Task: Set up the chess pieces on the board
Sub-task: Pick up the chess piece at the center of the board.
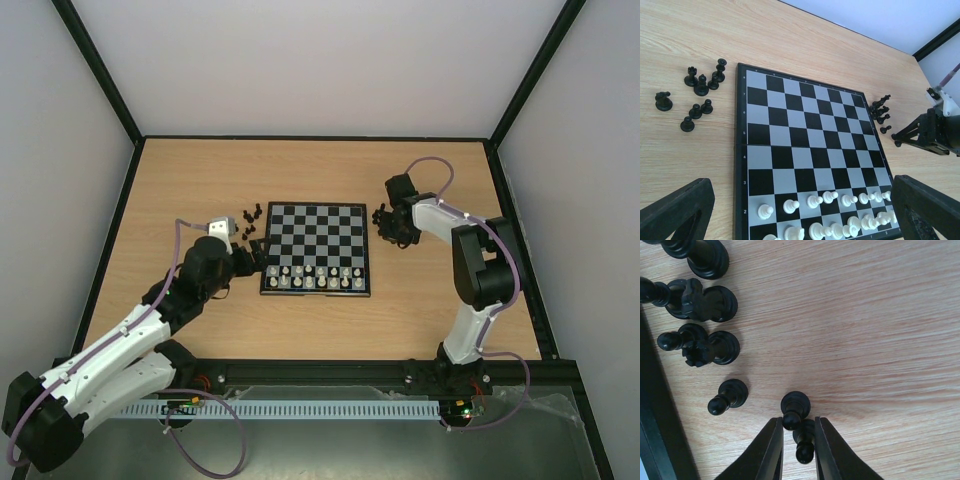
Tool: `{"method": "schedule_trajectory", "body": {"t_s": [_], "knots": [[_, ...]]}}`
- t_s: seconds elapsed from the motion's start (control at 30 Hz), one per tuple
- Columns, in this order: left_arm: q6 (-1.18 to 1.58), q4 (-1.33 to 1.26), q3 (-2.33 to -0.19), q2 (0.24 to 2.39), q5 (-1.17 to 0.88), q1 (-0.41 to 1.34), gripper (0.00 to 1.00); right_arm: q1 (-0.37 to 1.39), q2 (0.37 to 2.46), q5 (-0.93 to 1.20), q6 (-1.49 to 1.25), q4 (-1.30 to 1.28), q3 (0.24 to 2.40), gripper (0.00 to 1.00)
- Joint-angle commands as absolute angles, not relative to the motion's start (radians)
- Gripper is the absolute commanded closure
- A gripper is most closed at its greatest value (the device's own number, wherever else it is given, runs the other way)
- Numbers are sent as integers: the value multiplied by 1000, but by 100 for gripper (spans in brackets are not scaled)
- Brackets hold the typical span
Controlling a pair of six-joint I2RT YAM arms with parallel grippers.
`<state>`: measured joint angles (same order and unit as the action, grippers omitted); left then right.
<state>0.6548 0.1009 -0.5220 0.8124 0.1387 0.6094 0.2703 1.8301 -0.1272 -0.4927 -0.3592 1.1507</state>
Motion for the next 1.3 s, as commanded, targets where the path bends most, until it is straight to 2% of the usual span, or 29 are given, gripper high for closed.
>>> {"method": "schedule_trajectory", "body": {"t_s": [0.0,0.1,0.37,0.4,0.5,0.7,1.07,1.27], "knots": [[642,72,-508,815,132,598,0,268,1827,-118,-480,-371,1143,84],[642,66,-508,822,128,596,1,268,1818,-118,-479,-373,1136,89],[644,54,-509,841,118,594,1,268,1803,-111,-477,-377,1126,91],[643,53,-509,841,118,594,1,267,1801,-111,-477,-376,1124,90],[643,51,-510,844,117,594,1,269,1802,-104,-473,-383,1123,77],[642,48,-511,850,117,594,1,277,1783,-121,-474,-380,1108,76],[639,41,-512,863,115,594,0,289,1777,-135,-473,-381,1110,94],[637,40,-514,867,114,594,1,312,1764,-148,-472,-401,1111,97]]}}
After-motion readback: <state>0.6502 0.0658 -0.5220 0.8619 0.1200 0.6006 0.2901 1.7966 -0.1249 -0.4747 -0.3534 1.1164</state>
